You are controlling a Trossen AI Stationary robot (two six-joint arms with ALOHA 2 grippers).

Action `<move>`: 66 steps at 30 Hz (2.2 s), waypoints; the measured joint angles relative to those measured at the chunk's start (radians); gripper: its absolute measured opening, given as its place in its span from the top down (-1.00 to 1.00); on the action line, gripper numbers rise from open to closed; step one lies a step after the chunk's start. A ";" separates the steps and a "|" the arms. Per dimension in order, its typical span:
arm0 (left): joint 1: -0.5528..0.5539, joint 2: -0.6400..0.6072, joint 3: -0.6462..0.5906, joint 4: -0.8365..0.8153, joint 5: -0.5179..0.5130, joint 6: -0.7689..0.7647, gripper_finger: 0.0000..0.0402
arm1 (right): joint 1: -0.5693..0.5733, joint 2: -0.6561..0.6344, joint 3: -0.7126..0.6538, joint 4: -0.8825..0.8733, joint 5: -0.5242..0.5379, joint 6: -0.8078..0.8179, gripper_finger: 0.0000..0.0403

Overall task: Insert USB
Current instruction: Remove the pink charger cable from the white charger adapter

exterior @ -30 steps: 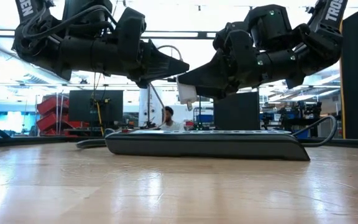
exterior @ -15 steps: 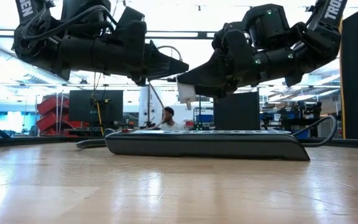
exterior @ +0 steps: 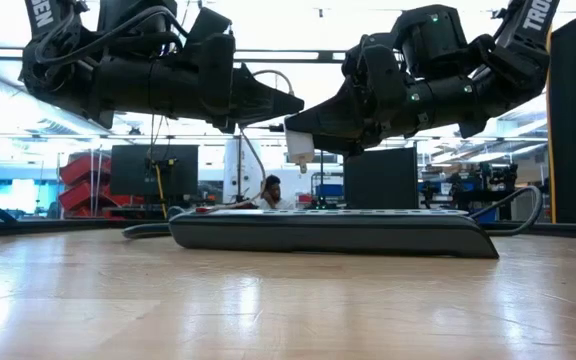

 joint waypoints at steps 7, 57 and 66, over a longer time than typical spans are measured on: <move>0.011 -0.023 0.005 0.281 0.114 -0.059 1.00 | 0.001 0.022 -0.019 -0.139 -0.016 -0.002 0.29; 0.022 -0.055 -0.015 -0.095 0.096 -0.065 1.00 | -0.142 -0.144 0.291 -1.646 0.025 0.030 0.29; 0.022 -0.055 -0.015 -0.106 0.098 -0.073 1.00 | -0.145 -0.143 0.279 -1.634 0.023 0.051 -0.19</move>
